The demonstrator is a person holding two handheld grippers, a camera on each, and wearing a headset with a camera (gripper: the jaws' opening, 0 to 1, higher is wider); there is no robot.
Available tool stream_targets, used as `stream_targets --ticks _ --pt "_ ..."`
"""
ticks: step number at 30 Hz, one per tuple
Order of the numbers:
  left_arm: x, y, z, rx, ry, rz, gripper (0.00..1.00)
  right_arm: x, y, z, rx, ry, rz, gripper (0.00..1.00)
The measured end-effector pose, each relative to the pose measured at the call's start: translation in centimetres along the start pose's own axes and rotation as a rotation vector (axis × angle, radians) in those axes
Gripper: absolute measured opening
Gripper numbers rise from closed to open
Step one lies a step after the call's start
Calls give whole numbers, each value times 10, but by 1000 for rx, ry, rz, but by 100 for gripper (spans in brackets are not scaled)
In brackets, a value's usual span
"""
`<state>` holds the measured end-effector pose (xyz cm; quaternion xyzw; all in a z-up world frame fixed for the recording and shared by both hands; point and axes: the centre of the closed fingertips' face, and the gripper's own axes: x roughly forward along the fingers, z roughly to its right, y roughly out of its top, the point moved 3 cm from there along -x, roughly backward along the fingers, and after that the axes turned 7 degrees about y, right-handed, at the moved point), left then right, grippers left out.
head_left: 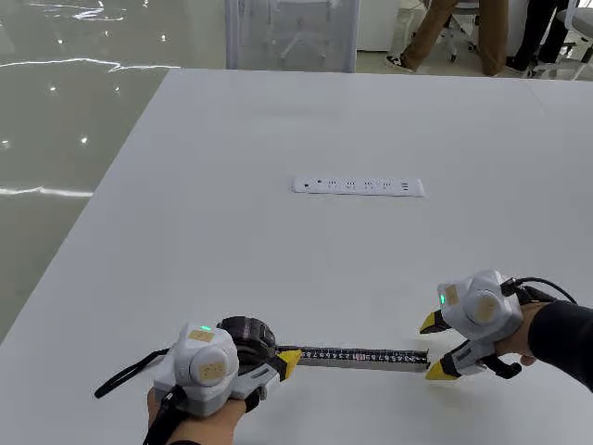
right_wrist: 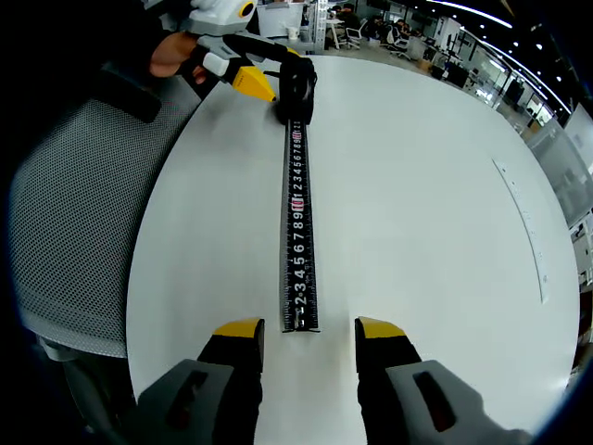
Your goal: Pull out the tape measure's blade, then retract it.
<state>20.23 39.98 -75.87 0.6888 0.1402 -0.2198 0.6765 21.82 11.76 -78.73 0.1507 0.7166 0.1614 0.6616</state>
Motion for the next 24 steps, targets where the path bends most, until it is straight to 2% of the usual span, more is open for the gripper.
stream_targets --ticks 5,17,24 --pt "0 0 0 11 0 1 100 4 -3 1 -10 7 -14 37" --pt "0 1 -4 2 13 7 99 11 -3 0 -1 44 -22 18" --pt "0 1 -4 2 10 8 98 12 -2 0 -6 51 -19 13"
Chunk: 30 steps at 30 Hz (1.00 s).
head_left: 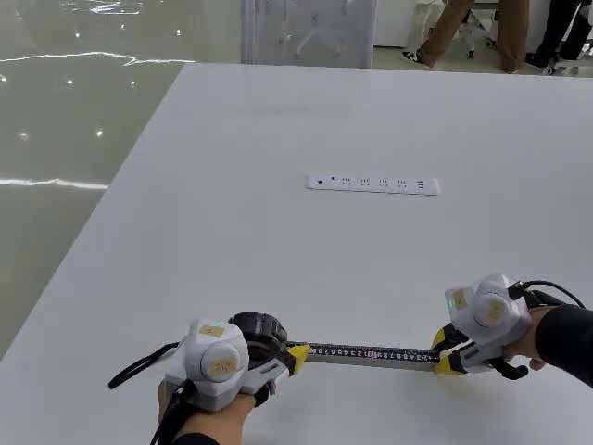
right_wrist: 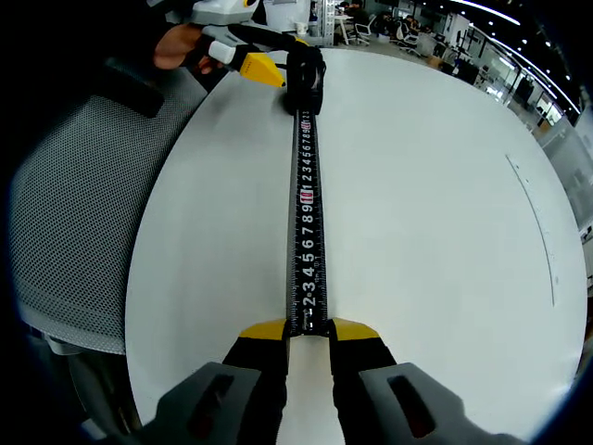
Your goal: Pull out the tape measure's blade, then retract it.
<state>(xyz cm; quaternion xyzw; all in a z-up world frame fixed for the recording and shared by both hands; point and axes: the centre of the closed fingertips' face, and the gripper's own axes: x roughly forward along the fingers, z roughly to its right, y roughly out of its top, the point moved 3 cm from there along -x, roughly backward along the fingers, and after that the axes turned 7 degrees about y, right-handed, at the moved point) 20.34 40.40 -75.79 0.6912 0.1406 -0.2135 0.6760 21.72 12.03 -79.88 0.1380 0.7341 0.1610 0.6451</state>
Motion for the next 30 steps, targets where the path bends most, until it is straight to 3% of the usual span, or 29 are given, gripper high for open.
stream_targets --ticks 9,11,14,23,30 --pt "1 0 -1 2 2 3 95 1 1 0 5 3 -26 12" --pt "1 -2 -1 -5 1 -3 95 1 1 -1 59 -7 -41 12" --pt "2 -5 -1 -10 4 -17 94 1 2 -1 42 -4 -54 12" --pt "10 -11 -11 -63 38 -45 85 1 1 0 88 -11 -60 12" --pt "13 -5 4 -87 6 -40 76 3 4 1 133 -19 -111 12"
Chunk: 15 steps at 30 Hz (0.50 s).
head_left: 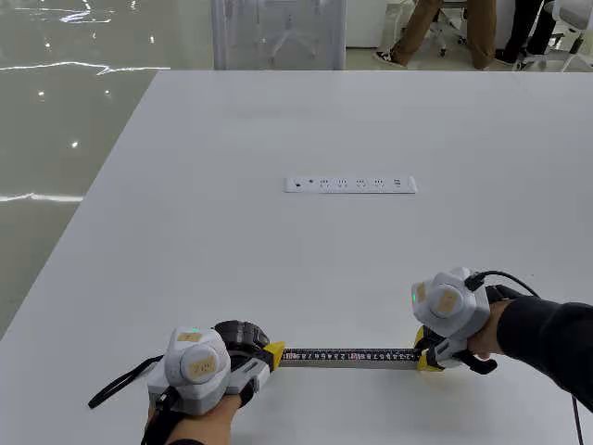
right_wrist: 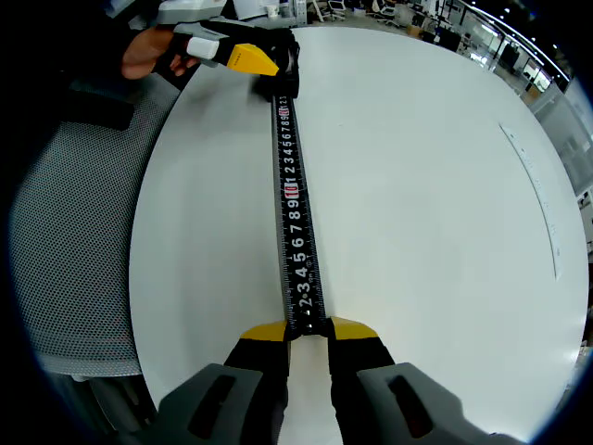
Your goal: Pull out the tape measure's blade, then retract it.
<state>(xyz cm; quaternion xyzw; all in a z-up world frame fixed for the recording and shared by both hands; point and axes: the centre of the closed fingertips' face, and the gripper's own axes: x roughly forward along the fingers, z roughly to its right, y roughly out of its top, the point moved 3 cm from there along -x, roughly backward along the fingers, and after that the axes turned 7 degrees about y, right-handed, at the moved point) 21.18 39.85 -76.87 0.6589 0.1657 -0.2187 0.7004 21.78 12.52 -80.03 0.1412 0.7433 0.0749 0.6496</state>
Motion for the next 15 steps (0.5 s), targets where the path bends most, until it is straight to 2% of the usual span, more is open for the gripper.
stream_targets --ticks 2,6,8,10,15 --pt "0 -1 2 -8 -1 -9 74 0 -1 0 1 0 -9 12" --pt "3 -2 -1 -29 21 -26 74 -1 -1 0 16 -3 -8 12" --pt "3 -2 -3 -35 35 -34 70 -1 -1 0 24 -3 -5 12" --pt "3 -2 -7 -38 55 -37 64 -1 -1 1 28 -4 -5 12" --pt "5 -3 -6 -38 56 -35 64 -1 -2 1 36 -3 -4 12"
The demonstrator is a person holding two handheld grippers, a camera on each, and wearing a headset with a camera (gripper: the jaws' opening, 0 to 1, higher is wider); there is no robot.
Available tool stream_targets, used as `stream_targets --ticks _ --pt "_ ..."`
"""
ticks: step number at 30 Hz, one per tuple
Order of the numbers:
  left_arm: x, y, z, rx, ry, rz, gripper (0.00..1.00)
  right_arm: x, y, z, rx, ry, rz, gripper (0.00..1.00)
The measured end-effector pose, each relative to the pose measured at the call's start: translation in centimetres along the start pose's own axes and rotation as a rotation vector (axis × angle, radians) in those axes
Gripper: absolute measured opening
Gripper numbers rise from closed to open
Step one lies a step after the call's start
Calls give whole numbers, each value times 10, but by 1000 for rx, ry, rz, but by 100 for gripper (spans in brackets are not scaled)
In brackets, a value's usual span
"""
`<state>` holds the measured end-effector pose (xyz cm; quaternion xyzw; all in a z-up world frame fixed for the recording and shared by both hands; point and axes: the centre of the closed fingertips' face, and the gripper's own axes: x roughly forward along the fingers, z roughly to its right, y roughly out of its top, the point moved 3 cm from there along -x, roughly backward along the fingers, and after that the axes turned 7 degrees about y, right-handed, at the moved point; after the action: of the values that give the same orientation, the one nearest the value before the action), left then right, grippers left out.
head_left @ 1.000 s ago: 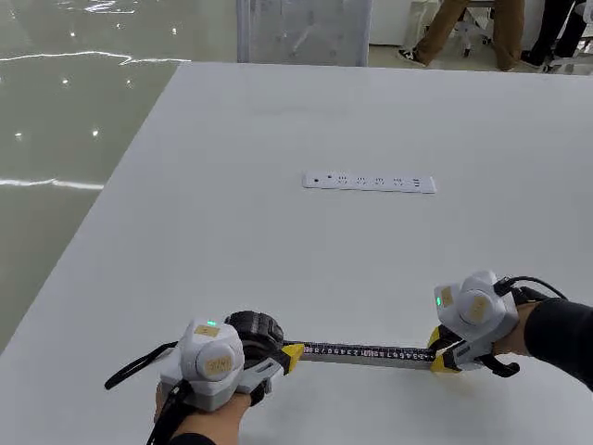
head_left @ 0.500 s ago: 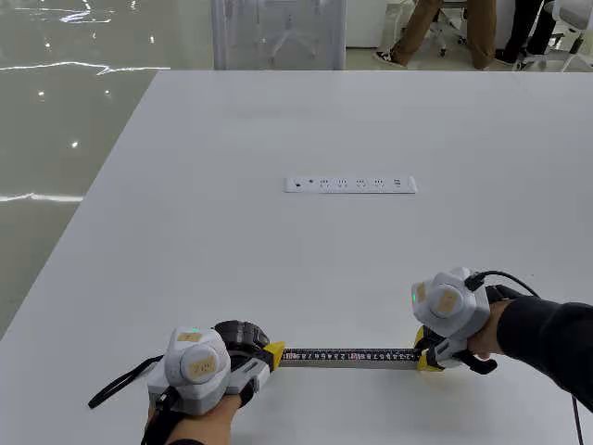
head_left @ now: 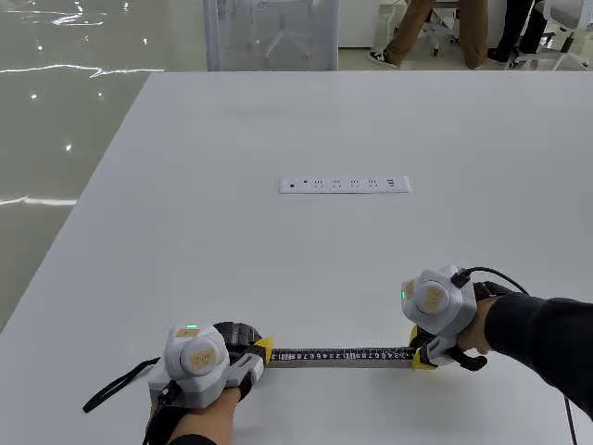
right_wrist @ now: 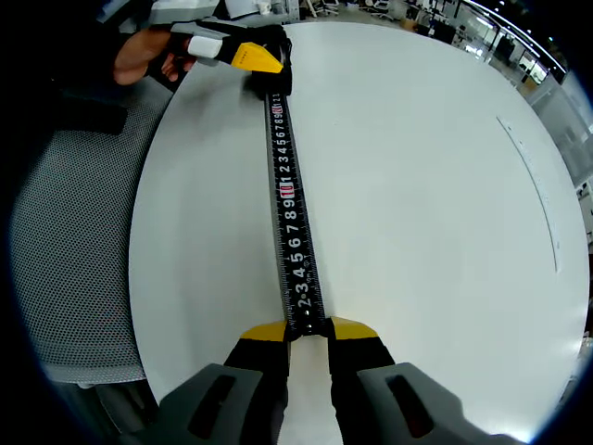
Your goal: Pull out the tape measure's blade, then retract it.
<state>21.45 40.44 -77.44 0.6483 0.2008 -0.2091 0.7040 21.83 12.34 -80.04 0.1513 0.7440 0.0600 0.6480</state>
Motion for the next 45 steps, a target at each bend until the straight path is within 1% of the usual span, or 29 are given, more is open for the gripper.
stream_targets --ticks 4,5,6,8,13,20,22,24,25,26,32,36,41,45 --pt "1 -1 0 15 -1 -17 63 0 -1 1 4 1 3 12" --pt "1 -1 1 41 0 -37 63 1 0 1 5 0 5 12" --pt "0 -2 0 50 7 -61 61 1 0 1 7 0 6 12" --pt "1 -1 1 62 5 -65 61 1 0 1 8 0 11 12" --pt "1 -2 0 53 -4 -59 61 1 0 0 6 -1 15 12" --pt "2 -2 0 40 -16 -74 60 2 2 -1 4 0 12 12" --pt "2 -2 0 39 -18 -78 60 2 3 0 7 2 25 12" --pt "2 -3 0 38 -22 -81 60 1 4 -1 17 -1 49 12" --pt "2 -3 0 39 -24 -82 60 2 5 -2 -8 -5 64 12" --pt "2 -2 0 39 -25 -82 60 2 6 -3 -26 -10 65 12" --pt "2 -2 -1 38 -29 -84 60 3 10 -2 -20 -9 61 12" --pt "2 -2 -1 37 -30 -84 60 4 12 -2 -25 -9 68 12" --pt "2 -2 -1 36 -33 -85 60 5 15 -3 -15 -8 80 12" --pt "2 -1 -1 36 -34 -84 60 5 18 -3 -26 -6 88 12"
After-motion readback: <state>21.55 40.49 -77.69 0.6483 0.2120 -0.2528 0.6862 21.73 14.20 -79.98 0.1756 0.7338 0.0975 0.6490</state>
